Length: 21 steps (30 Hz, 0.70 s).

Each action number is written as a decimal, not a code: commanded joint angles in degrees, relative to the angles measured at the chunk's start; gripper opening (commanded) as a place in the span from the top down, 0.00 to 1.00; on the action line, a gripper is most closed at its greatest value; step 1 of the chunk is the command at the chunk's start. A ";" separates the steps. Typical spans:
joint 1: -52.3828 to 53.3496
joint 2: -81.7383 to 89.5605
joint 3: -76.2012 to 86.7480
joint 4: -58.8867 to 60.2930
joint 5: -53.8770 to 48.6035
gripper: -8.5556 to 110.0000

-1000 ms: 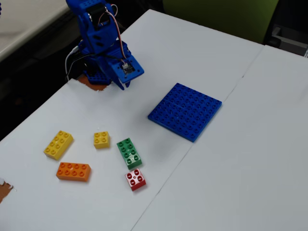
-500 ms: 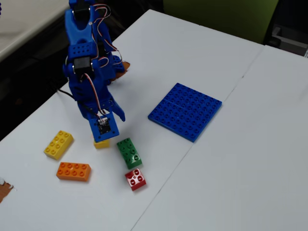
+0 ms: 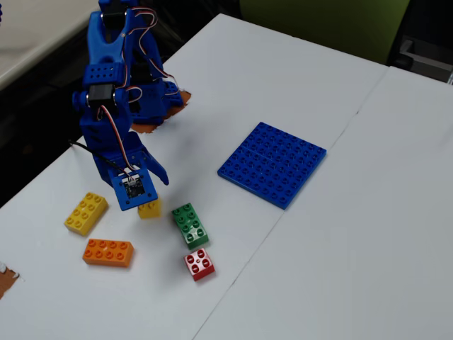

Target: Pick up the 2x2 yellow block and go up the 8x8 blue block.

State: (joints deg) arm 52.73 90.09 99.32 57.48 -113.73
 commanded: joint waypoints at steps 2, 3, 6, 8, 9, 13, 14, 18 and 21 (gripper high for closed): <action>-0.62 -2.02 -2.55 -3.25 2.90 0.66; -0.70 -2.72 -2.55 -3.78 3.60 0.66; -0.53 -4.04 -2.90 -4.75 4.31 0.66; -0.26 -8.44 -10.99 2.90 4.31 0.66; -0.18 -11.07 -16.35 7.82 4.31 0.66; 0.00 -12.74 -18.63 10.11 4.31 0.66; 0.18 -12.39 -17.14 8.88 4.31 0.66; 0.88 -11.78 -14.77 7.03 3.78 0.66; 1.14 -11.78 -14.77 7.29 3.60 0.66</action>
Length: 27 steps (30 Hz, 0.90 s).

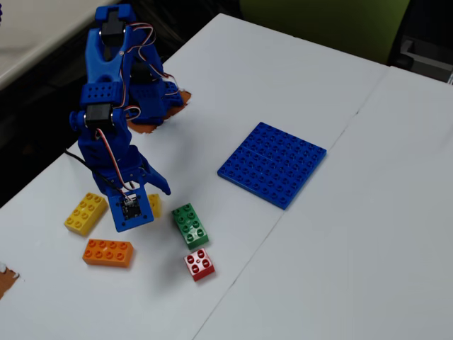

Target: Pick up the 2x2 yellow block and go up the 8x8 blue block.

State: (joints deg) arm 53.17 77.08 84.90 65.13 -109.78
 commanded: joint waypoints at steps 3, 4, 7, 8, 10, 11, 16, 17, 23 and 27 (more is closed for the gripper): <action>0.88 1.23 0.70 -0.88 -1.14 0.68; 0.97 1.14 1.49 -1.67 -1.32 0.68; 1.41 0.18 2.72 -3.52 -2.29 0.69; 1.58 -0.26 2.72 -3.69 -2.72 0.69; 1.67 -0.79 2.72 -3.87 -3.08 0.70; 1.67 -0.88 2.72 -3.87 -3.08 0.71; 1.58 -1.67 2.72 -4.66 -3.43 0.73; 1.49 -1.85 2.72 -4.66 -3.43 0.73; 0.97 -3.16 2.72 -5.36 -3.34 0.76; 0.44 -3.87 3.16 -6.06 -3.16 0.79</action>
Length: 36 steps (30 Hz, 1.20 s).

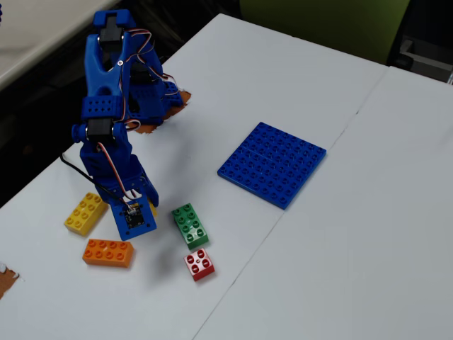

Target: Pick up the 2x2 yellow block and go up the 8x8 blue block.

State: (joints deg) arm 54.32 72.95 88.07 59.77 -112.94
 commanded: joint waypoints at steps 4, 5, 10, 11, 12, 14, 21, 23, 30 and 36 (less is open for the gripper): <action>-0.97 0.35 0.09 -0.70 -0.53 0.81; -1.05 0.79 0.18 -0.44 -0.88 0.82; -2.02 8.79 1.49 4.75 -1.58 0.88; -2.46 11.25 1.49 6.42 -1.58 0.89; -2.90 13.71 1.49 7.73 -1.49 0.90; -3.34 18.72 1.49 10.81 -2.02 0.90; -7.03 34.10 1.49 22.76 -2.46 0.93; -10.11 38.32 1.14 25.31 -0.26 0.93; -19.16 53.79 -6.50 29.71 2.02 0.93; -35.16 51.33 -26.02 31.46 12.92 0.93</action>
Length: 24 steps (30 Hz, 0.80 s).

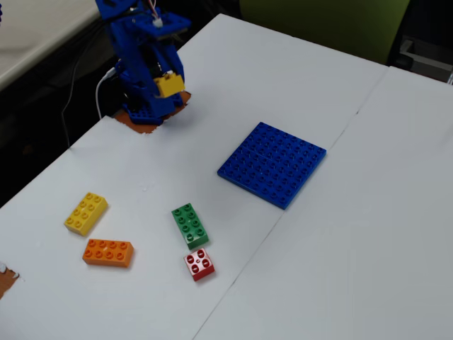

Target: Pick up the 2x2 yellow block and go up the 8x8 blue block.

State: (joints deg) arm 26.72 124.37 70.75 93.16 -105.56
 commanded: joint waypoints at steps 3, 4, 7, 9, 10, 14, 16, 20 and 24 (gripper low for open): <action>-15.91 -4.75 -18.54 -5.27 15.03 0.93; -18.37 -7.21 -22.68 -5.62 18.81 0.93; -23.20 -15.38 -32.17 -4.22 21.01 0.93; -25.66 -20.74 -35.24 -4.13 21.18 0.93; -26.63 -23.82 -36.21 -4.13 21.09 0.93; -29.79 -35.86 -40.25 -1.23 15.38 0.93; -31.11 -40.08 -40.25 0.09 14.85 0.93; -30.06 -44.47 -39.46 6.94 11.16 0.93; -26.54 -44.91 -34.89 7.03 7.91 0.93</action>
State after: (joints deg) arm -2.29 79.63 34.98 99.67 -95.62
